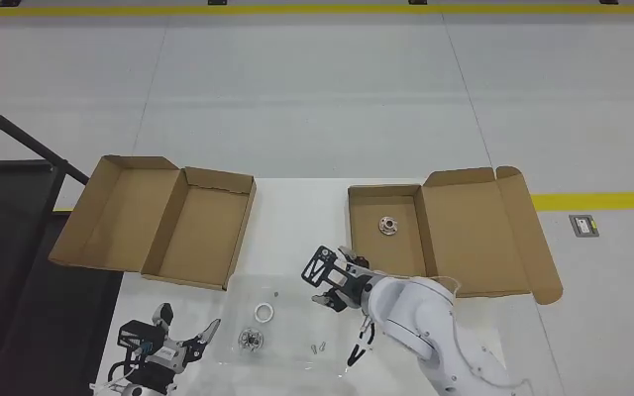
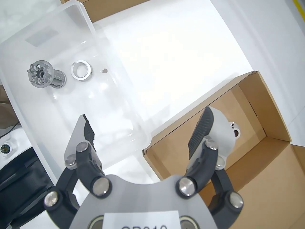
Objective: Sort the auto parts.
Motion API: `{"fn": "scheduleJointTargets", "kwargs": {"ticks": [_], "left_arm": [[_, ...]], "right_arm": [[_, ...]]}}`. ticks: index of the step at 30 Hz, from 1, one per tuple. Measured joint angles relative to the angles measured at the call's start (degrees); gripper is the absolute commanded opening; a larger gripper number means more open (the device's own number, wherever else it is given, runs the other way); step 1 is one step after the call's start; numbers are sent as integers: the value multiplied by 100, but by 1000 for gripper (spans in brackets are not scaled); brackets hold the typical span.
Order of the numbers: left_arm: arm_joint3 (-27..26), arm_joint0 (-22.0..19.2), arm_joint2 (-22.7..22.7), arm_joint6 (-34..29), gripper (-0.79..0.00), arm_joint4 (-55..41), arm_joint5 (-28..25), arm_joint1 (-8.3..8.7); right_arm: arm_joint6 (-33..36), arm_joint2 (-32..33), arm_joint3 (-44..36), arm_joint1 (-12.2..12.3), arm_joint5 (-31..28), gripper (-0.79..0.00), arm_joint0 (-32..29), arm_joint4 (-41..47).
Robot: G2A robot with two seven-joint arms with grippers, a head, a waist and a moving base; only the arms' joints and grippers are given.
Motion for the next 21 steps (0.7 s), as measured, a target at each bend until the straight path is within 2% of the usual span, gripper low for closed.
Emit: {"fn": "scheduleJointTargets", "kwargs": {"ticks": [6, 10, 14, 21], "left_arm": [[0, 0, 0, 0, 0, 0, 0, 0], [0, 0, 0, 0, 0, 0, 0, 0], [0, 0, 0, 0, 0, 0, 0, 0], [0, 0, 0, 0, 0, 0, 0, 0]], "right_arm": [[291, -451, -785, -15, 349, 0, -395, -772], [713, -720, -1217, -56, 716, 0, -619, -1103], [1007, -850, -1402, -128, 1231, 0, -700, -1053], [1019, -854, -1403, -133, 1259, 0, -695, -1049]]}}
